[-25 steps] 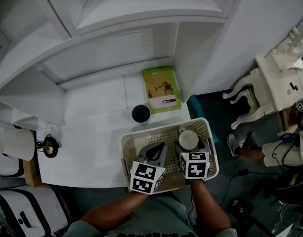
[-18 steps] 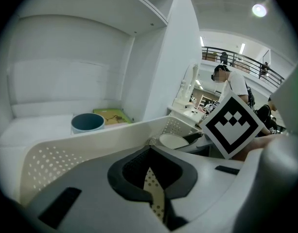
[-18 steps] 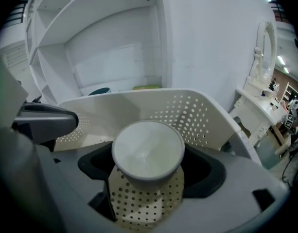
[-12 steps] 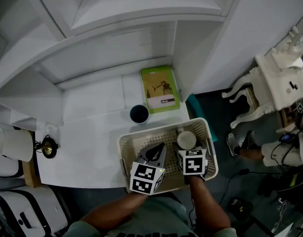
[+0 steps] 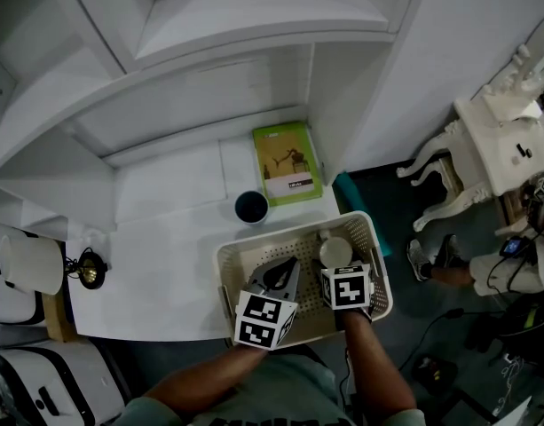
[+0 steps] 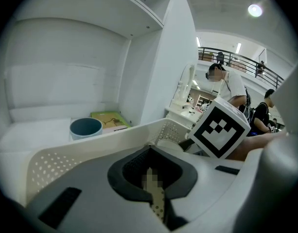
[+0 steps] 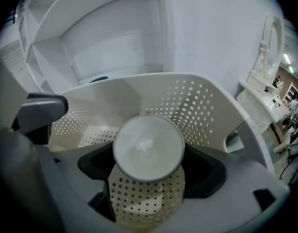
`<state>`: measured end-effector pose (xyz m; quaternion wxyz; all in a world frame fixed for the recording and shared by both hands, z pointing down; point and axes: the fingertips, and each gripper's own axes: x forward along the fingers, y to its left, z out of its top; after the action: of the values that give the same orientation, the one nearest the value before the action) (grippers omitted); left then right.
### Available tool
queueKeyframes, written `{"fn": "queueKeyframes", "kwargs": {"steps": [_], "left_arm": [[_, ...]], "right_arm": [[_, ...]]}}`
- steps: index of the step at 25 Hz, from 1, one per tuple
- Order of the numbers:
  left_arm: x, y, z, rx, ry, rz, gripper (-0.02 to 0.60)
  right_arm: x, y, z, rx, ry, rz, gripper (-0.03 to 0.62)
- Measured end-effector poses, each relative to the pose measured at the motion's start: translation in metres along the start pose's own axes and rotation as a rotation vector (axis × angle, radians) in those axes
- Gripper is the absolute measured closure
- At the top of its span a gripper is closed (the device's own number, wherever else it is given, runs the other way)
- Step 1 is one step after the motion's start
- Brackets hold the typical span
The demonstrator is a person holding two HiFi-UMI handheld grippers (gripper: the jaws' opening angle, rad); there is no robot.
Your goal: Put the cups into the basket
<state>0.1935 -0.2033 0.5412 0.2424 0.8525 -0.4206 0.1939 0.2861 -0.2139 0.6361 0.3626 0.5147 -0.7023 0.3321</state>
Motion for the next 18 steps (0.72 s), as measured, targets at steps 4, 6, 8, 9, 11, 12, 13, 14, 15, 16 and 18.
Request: {"fn": "queueKeyframes", "kwargs": {"steps": [4, 6, 8, 9, 11, 12, 13, 14, 15, 16, 18], "left_arm": [[-0.005, -0.001, 0.002, 0.003, -0.009, -0.007, 0.575], [-0.008, 0.000, 0.004, 0.003, -0.014, -0.009, 0.575], [-0.011, 0.000, 0.006, 0.005, -0.020, -0.012, 0.575], [-0.013, -0.001, 0.007, 0.007, -0.024, -0.013, 0.575], [-0.018, -0.001, 0.012, 0.011, -0.036, -0.017, 0.574], [-0.021, -0.001, 0.014, 0.014, -0.042, -0.019, 0.574], [-0.023, -0.001, 0.016, 0.016, -0.047, -0.020, 0.575], [-0.026, 0.000, 0.017, 0.017, -0.051, -0.020, 0.575], [-0.029, 0.000, 0.018, 0.020, -0.054, -0.020, 0.575], [-0.032, 0.000, 0.019, 0.022, -0.057, -0.021, 0.575], [-0.040, 0.001, 0.021, 0.029, -0.066, -0.021, 0.575]], "right_arm": [[-0.006, 0.004, -0.001, -0.002, 0.003, 0.004, 0.206], [-0.010, 0.005, 0.000, -0.005, -0.006, -0.002, 0.206], [-0.016, 0.005, 0.000, -0.006, -0.014, -0.012, 0.206], [-0.020, 0.005, 0.001, -0.007, -0.022, -0.019, 0.206], [-0.030, 0.006, 0.004, -0.007, -0.048, -0.035, 0.206], [-0.037, 0.007, 0.007, -0.007, -0.065, -0.041, 0.206], [-0.044, 0.010, 0.010, -0.005, -0.085, -0.046, 0.206], [-0.050, 0.012, 0.013, -0.003, -0.107, -0.050, 0.206], [-0.057, 0.015, 0.015, 0.001, -0.130, -0.055, 0.206], [-0.065, 0.018, 0.018, 0.005, -0.153, -0.060, 0.206], [-0.078, 0.025, 0.023, 0.013, -0.196, -0.065, 0.207]]}}
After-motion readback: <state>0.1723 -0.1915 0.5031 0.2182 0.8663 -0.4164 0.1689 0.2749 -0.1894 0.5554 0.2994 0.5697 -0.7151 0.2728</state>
